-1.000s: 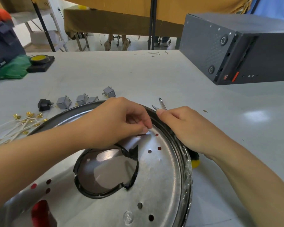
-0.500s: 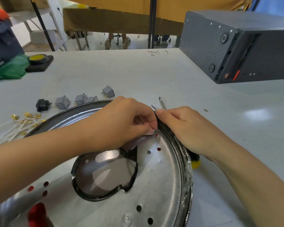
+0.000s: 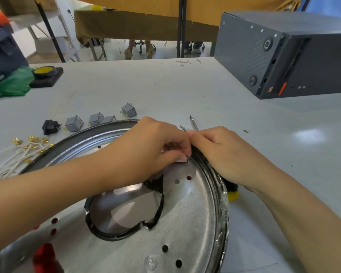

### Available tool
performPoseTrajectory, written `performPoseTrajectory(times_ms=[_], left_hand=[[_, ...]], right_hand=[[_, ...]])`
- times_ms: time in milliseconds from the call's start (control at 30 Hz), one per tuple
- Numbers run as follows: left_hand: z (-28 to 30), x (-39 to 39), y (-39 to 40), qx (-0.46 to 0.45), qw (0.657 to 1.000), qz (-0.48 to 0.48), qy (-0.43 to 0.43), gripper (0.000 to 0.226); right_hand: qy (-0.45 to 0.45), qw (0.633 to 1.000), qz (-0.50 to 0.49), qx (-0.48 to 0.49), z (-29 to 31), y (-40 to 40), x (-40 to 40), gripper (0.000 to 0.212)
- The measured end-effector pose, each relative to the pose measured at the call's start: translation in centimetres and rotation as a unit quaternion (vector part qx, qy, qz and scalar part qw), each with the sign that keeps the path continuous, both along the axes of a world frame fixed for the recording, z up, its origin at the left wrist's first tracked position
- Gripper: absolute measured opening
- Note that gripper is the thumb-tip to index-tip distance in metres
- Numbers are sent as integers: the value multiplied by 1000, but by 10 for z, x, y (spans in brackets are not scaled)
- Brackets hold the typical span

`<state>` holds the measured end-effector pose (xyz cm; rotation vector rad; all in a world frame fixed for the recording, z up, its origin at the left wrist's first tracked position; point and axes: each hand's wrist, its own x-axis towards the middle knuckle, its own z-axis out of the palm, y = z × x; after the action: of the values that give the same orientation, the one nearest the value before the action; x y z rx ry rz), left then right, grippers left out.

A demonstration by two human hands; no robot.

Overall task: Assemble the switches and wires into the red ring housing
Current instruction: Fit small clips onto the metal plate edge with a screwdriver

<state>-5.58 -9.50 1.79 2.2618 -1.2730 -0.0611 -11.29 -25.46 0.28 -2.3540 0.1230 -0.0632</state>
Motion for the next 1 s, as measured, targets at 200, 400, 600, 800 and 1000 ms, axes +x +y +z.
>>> performPoseTrajectory(times_ms=[200, 400, 600, 800, 1000], left_hand=[[1, 0, -1, 18, 999, -23, -36, 7], [0, -1, -3, 13, 999, -32, -36, 9], [-3, 0, -2, -6, 1000, -5, 5, 7], [-5, -1, -1, -19, 999, 13, 28, 6], [-4, -1, -2, -28, 996, 31, 76, 6]], right_hand=[[-3, 1000, 7, 2, 0, 0, -1, 50], [0, 1000, 9, -7, 1, 0, 0, 56], [1, 1000, 9, -14, 0, 0, 0, 57], [-2, 1000, 7, -11, 0, 0, 0, 57], [1, 1000, 3, -11, 0, 0, 0, 56]])
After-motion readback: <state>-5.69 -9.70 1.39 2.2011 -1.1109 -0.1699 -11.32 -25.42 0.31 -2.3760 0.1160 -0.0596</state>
